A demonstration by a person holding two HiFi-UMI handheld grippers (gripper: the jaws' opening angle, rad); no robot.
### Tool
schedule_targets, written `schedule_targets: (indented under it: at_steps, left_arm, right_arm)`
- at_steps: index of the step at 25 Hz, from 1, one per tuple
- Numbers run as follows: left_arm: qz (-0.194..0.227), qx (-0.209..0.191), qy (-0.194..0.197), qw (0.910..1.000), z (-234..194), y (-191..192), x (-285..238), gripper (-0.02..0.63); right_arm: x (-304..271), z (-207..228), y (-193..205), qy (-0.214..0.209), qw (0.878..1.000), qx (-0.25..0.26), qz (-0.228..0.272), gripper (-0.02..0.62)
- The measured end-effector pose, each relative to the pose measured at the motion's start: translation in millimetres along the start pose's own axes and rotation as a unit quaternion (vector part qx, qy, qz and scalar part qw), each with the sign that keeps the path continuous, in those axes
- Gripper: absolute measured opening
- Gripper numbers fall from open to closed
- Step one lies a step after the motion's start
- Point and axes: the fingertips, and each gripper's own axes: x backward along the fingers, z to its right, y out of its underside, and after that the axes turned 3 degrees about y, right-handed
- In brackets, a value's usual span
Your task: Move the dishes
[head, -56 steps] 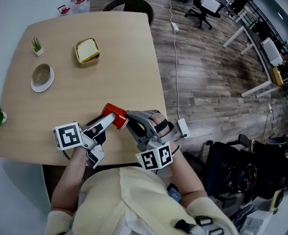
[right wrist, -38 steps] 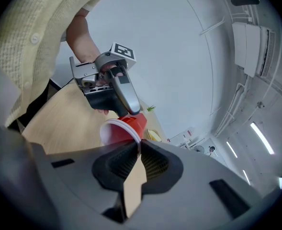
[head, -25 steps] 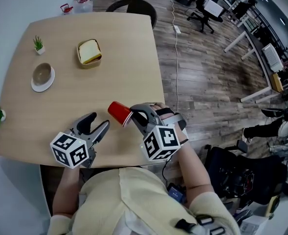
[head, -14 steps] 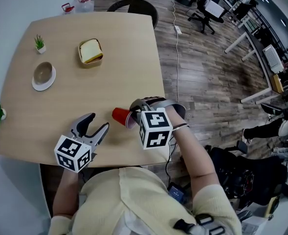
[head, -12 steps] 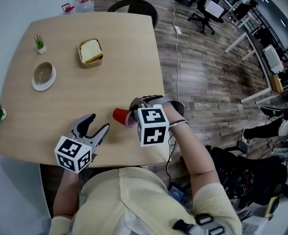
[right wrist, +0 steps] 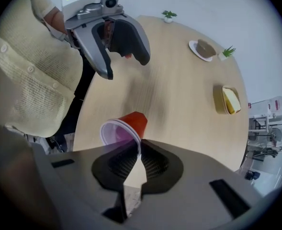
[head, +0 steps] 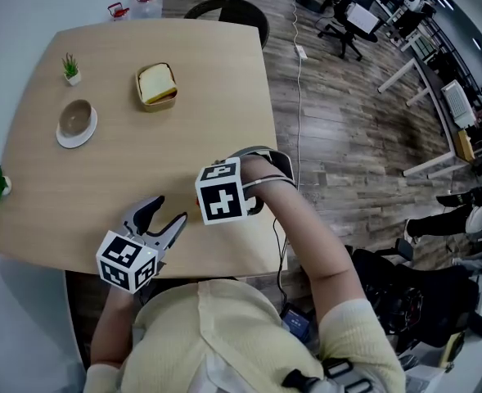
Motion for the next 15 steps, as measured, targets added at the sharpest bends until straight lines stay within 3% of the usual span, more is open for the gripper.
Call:
schedule_targets:
  at_steps: [8, 15]
  left_arm:
    - [-0.002, 0.009, 0.007, 0.9999, 2, 5, 2, 0.255]
    - [-0.003, 0.014, 0.010, 0.9998, -4, 9, 5, 0.255]
  right_arm:
    - [-11, -10, -8, -0.090, 0.995, 0.011, -0.047, 0.035]
    - [-27, -7, -13, -0.104, 0.991, 0.011, -0.083, 0.036]
